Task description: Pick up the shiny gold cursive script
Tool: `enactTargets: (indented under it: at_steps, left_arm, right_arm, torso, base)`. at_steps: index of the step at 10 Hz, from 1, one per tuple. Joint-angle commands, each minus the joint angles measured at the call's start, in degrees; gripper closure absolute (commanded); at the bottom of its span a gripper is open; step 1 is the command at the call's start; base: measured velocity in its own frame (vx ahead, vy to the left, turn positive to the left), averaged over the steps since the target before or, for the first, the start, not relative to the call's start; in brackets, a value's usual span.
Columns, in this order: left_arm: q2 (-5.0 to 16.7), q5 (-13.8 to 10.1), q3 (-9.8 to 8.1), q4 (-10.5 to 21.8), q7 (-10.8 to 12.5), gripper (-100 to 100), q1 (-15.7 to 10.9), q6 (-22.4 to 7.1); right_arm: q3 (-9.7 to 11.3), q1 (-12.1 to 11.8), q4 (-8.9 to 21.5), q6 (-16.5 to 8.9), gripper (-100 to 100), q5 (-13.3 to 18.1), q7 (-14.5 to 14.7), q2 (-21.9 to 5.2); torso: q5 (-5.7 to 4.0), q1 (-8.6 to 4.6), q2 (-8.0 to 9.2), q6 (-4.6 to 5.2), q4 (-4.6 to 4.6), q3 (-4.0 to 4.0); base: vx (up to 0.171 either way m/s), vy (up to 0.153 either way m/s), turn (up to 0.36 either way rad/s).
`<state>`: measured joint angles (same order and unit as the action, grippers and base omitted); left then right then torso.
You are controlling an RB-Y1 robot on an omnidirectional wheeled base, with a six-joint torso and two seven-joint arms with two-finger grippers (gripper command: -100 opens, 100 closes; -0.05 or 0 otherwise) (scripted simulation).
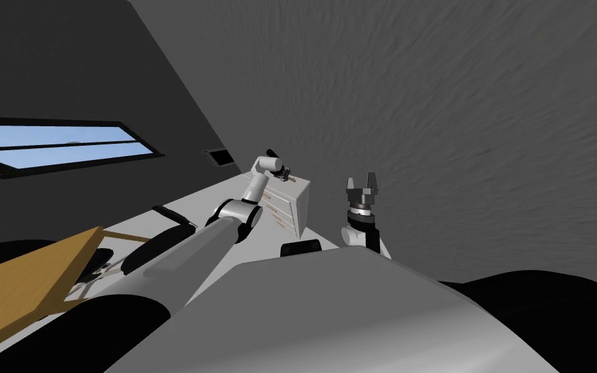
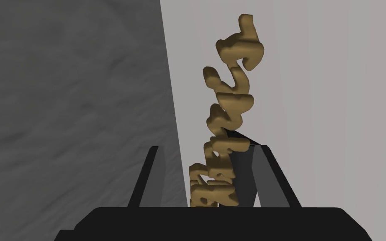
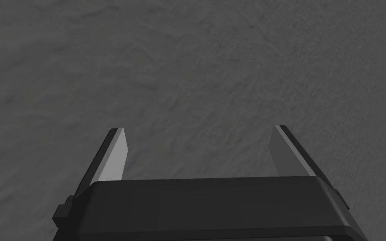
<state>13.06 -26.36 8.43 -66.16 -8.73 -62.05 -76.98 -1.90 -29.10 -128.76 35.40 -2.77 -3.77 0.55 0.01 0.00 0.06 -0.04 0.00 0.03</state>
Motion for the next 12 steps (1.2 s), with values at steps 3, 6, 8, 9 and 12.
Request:
enactTargets:
  at_steps: [3,6,8,9,12]
  left_arm:
    - [0.0,0.01,0.02,-0.05,-0.06,100,-0.05,0.04]
    - [-1.1,-0.23,0.82,-1.28,0.45,100,-0.39,-1.1]
    - [-2.22,-0.32,1.71,-3.13,1.08,100,-0.37,-2.32]
    - [-2.78,-0.37,2.16,-4.05,1.4,100,-0.36,-2.93]
    - [-5.02,-0.56,3.95,-7.75,2.67,100,-0.32,-5.36]
  right_arm:
    - [0.0,0.0,0.0,0.0,0,0.0,0.0,0.0]
    - [0.0,0.0,0.0,0.0,0,0.0,0.0,0.0]
    - [-0.01,-0.01,0.0,0.0,0,0.0,0.0,0.0]
    - [0.0,-0.01,0.0,0.0,0,0.0,0.0,0.0]
    - [-0.01,-0.01,0.0,0.0,0,0.0,0.0,0.0]
  torso:
    - [0.01,0.0,-0.04,-0.03,-0.04,-0.04]
    - [0.02,0.02,-0.06,-0.04,-0.04,-0.05]
    - [0.05,0.12,-0.22,-0.12,-0.04,-0.12]
    - [0.04,0.09,-0.23,-0.06,-0.07,-0.14]
    - [0.05,0.11,-0.21,-0.11,-0.04,-0.12]
  base:
    - [0.0,0.0,0.0]
    - [0.011,0.002,0.102]
    - [0.058,0.007,0.185]
    - [0.044,0.013,0.096]
    - [0.047,0.006,0.217]
